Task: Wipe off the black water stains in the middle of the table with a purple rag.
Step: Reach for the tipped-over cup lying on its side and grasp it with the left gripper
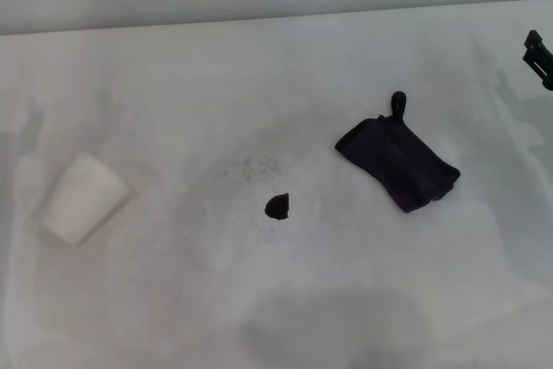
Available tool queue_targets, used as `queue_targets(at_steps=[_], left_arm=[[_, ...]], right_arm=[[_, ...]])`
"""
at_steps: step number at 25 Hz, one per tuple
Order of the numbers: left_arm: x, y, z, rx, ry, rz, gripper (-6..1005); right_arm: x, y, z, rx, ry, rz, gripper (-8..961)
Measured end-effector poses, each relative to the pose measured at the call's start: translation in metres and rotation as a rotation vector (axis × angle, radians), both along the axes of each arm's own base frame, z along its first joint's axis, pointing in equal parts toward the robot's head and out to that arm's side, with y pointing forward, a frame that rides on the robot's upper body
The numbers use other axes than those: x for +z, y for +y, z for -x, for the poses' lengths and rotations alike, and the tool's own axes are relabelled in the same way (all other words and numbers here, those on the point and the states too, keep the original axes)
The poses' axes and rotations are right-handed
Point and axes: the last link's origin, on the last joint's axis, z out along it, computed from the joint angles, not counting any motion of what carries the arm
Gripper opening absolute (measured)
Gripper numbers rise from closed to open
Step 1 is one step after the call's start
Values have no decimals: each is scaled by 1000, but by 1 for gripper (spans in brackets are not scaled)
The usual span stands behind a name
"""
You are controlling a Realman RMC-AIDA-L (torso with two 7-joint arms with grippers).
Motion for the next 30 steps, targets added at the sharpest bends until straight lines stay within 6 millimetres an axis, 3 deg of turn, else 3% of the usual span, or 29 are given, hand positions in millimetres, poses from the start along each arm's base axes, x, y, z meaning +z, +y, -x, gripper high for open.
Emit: queue_targets(at_steps=[15,20,25,30], left_arm=[[-1,-1,-1,-3,-14,-5,869],[7,0,-5,-46,-111,-28,863],[48,10,8,-155,-387,89,857],[84,22,3,-246,-477,347,851]], right_arm=[[0,4,-1,-21,6,-3,870],[0,-1,-5,-34,8,-1,871],[0,-1,-5,-35,4,-1,870],[4,1,-4,-27,-4,-8,871]])
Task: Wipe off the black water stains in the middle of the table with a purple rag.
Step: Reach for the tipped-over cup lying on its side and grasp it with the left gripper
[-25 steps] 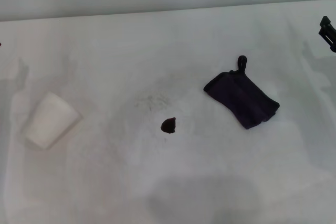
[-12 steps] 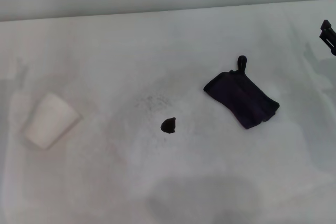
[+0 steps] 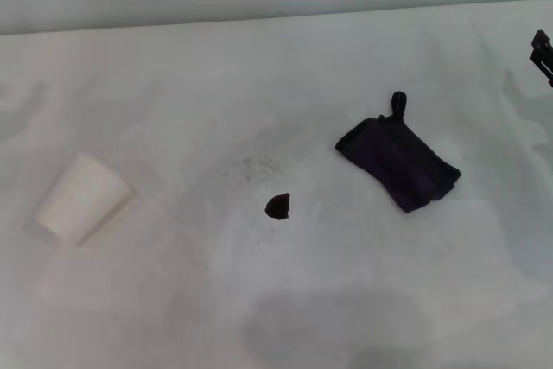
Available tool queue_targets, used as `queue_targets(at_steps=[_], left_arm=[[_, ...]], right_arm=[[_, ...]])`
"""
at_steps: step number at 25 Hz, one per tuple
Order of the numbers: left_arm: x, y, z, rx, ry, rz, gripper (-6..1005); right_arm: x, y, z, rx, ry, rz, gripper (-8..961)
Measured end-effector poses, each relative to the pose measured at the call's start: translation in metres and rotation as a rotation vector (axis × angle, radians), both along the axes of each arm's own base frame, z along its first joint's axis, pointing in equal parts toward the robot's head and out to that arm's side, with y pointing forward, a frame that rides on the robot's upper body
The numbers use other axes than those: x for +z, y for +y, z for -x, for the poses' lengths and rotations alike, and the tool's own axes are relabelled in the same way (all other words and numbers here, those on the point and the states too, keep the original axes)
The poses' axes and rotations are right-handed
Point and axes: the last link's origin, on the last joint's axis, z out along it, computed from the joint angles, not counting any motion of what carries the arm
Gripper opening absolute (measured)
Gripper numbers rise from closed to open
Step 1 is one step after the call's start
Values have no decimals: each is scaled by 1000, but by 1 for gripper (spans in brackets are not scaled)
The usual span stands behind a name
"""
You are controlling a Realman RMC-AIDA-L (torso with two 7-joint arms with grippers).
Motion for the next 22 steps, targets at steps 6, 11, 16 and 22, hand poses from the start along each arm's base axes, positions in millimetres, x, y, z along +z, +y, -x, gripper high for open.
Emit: queue_targets(at_steps=[6,11,16,22], left_arm=[[21,13,-29,-102,63,354,844],[38,22,-49,-70,210,505,838],[43,36,-71,-48,332,673,836],[40,47,-104,-52,501,880,829]], right_arm=[[2,7,3,7,-7,-2,871],[4,10,5,12,-10,-8,871],[6,9,1,-13,-2,-20,871],[6,9,0,-20,2,-21,871]])
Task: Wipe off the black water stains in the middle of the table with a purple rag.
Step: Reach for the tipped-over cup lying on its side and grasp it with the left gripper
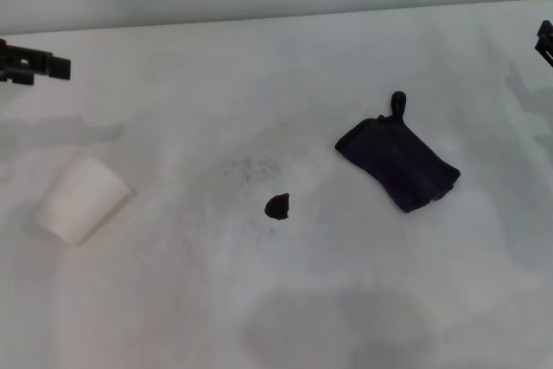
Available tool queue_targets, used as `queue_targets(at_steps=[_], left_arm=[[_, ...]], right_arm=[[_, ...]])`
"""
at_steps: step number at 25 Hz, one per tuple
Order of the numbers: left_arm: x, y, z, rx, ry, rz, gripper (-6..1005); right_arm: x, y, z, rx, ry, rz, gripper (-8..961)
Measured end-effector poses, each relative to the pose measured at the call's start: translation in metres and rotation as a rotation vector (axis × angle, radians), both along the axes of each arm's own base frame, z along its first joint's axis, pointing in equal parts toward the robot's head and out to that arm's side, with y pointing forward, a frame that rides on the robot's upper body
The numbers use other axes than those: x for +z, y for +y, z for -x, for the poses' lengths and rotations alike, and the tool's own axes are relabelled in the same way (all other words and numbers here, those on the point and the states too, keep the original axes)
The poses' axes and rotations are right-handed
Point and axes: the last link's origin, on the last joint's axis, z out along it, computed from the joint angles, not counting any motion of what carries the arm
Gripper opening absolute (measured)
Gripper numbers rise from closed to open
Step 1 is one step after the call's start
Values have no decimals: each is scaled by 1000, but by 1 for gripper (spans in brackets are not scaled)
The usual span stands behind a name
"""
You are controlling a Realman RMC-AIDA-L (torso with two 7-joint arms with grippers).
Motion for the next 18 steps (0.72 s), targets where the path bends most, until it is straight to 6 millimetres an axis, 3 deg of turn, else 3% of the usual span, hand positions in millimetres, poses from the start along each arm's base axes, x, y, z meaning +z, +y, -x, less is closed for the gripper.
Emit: queue_targets(at_steps=[7,18], left_arm=[[-7,3,-31,14,184,185,801],[-26,-6,-39,54,366,322,728]], right_arm=[[-1,-1,-1,-7,10,-5,870],[-1,2,1,-3,11,-3,870]])
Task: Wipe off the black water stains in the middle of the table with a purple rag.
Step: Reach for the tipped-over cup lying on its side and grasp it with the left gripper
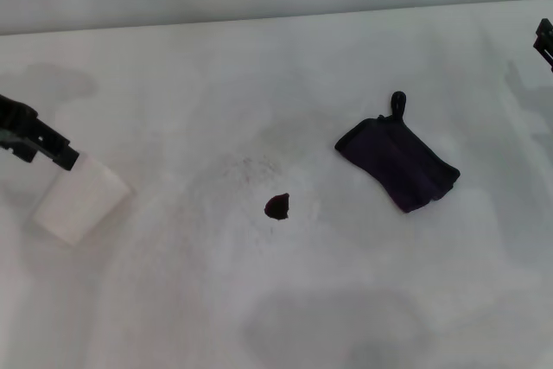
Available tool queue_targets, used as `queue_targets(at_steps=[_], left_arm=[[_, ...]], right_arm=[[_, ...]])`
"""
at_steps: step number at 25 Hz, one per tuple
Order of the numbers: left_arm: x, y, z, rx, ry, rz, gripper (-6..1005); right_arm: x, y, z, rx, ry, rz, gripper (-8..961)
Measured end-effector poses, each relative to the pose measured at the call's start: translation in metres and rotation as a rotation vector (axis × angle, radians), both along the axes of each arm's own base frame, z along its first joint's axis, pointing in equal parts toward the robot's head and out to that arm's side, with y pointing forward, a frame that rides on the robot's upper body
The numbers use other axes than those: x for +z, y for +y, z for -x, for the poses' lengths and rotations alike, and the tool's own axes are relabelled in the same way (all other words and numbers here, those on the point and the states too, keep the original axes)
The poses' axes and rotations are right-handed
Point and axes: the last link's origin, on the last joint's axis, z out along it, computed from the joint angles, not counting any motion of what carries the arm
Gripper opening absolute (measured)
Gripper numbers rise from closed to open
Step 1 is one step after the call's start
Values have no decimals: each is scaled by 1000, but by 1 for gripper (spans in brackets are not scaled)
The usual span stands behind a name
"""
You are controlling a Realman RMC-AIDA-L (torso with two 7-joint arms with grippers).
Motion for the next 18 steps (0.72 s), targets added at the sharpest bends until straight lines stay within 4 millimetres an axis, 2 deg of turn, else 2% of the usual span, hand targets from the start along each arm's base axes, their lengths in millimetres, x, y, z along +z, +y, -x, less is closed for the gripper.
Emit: queue_targets(at_steps=[7,11,18], left_arm=[[-15,-3,4,10,24,-2,682],[-17,-3,11,19,43,-16,592],[-14,-5,20,26,63,-31,603]], right_arm=[[-2,7,2,-11,2,13,870],[-2,9,4,-10,4,11,870],[-3,10,5,-11,11,7,870]])
